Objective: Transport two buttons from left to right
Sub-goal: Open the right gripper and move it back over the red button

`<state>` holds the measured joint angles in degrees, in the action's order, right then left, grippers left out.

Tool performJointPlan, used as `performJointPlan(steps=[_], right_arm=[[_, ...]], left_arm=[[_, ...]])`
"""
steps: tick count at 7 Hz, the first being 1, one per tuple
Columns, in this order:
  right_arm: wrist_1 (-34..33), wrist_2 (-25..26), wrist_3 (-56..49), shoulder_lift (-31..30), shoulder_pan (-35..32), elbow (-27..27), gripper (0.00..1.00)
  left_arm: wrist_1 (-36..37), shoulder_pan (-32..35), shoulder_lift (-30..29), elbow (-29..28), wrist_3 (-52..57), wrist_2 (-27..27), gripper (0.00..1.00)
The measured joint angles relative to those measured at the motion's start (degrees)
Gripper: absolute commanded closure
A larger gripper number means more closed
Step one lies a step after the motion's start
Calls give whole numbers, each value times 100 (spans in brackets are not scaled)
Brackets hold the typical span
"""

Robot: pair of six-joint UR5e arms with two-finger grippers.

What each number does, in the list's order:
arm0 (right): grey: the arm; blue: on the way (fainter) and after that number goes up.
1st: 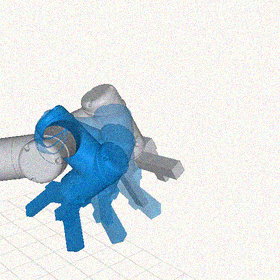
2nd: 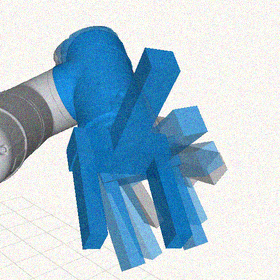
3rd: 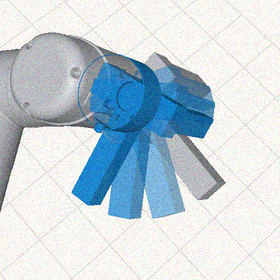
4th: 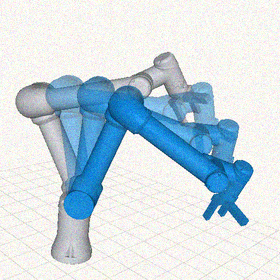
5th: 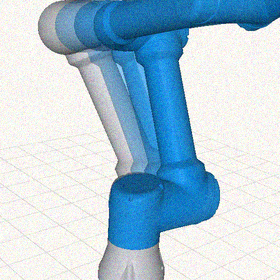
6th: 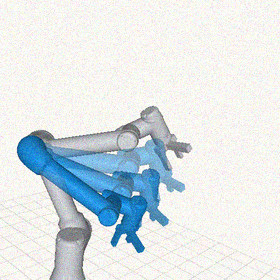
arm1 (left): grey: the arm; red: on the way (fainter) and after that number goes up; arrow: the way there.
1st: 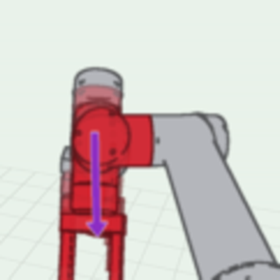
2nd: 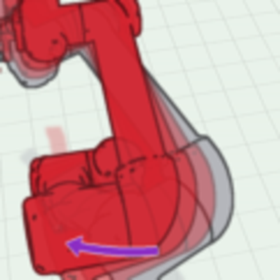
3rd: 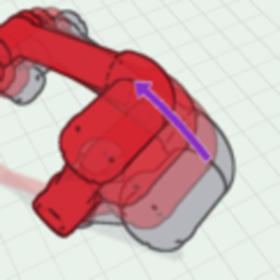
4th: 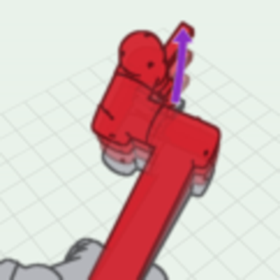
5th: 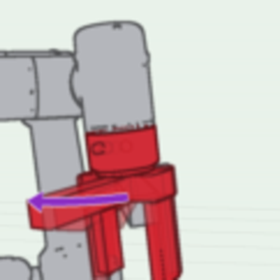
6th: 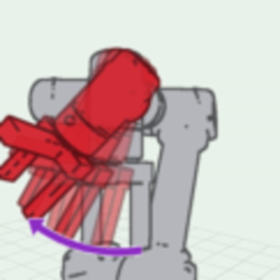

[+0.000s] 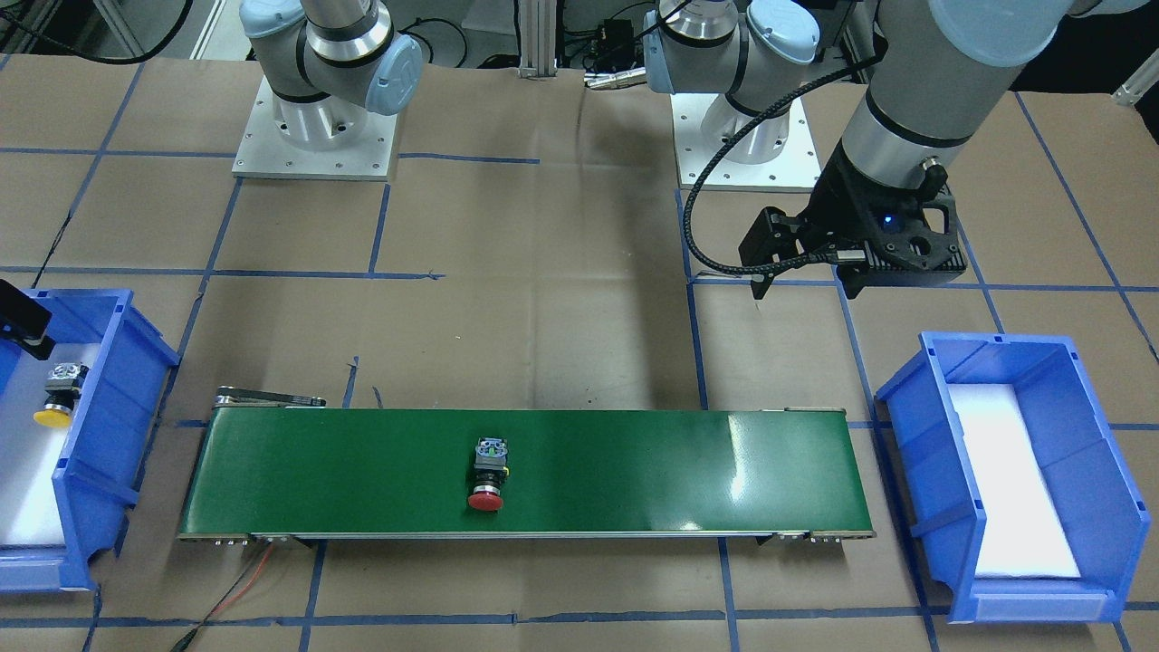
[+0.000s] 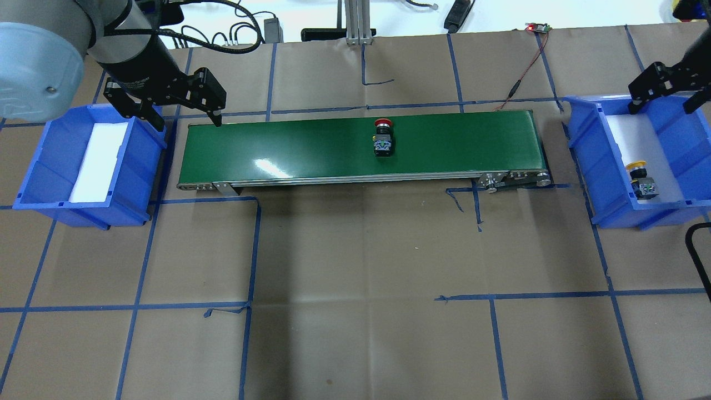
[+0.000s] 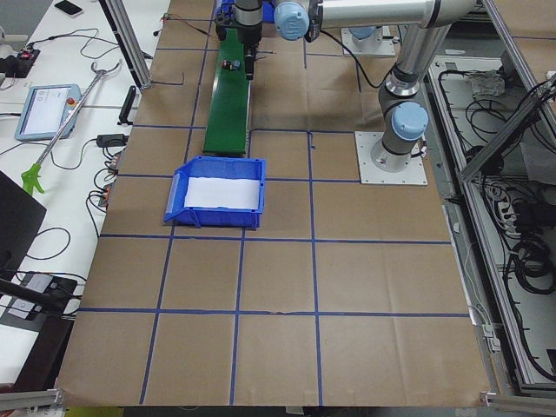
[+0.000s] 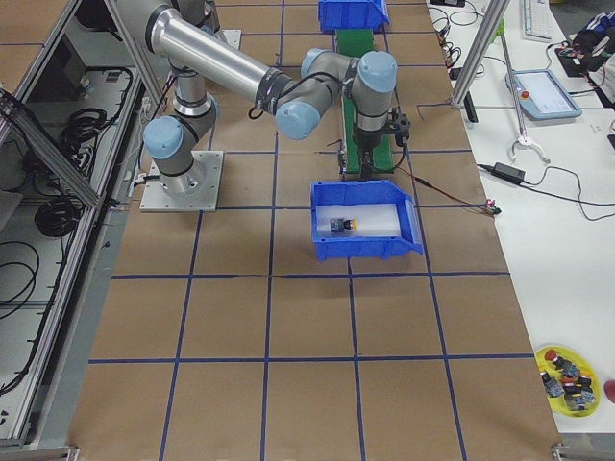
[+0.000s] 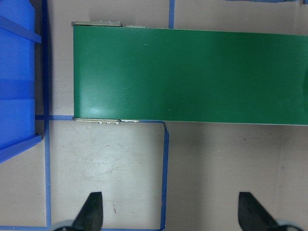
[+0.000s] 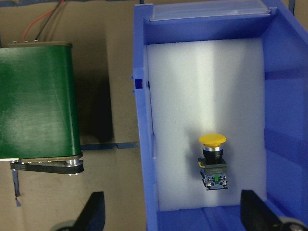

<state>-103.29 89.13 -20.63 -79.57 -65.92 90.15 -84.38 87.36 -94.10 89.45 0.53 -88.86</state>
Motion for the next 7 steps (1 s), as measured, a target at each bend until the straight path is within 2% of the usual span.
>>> performJointPlan(steps=[4,7], right_arm=[[-28,65,2297,-303,-1772,-52,0],[-37,56,2698,-293,-2092,-33,0]], left_arm=[[0,0,-20,-21,0,0,0],[0,0,-21,-17,0,0,0]])
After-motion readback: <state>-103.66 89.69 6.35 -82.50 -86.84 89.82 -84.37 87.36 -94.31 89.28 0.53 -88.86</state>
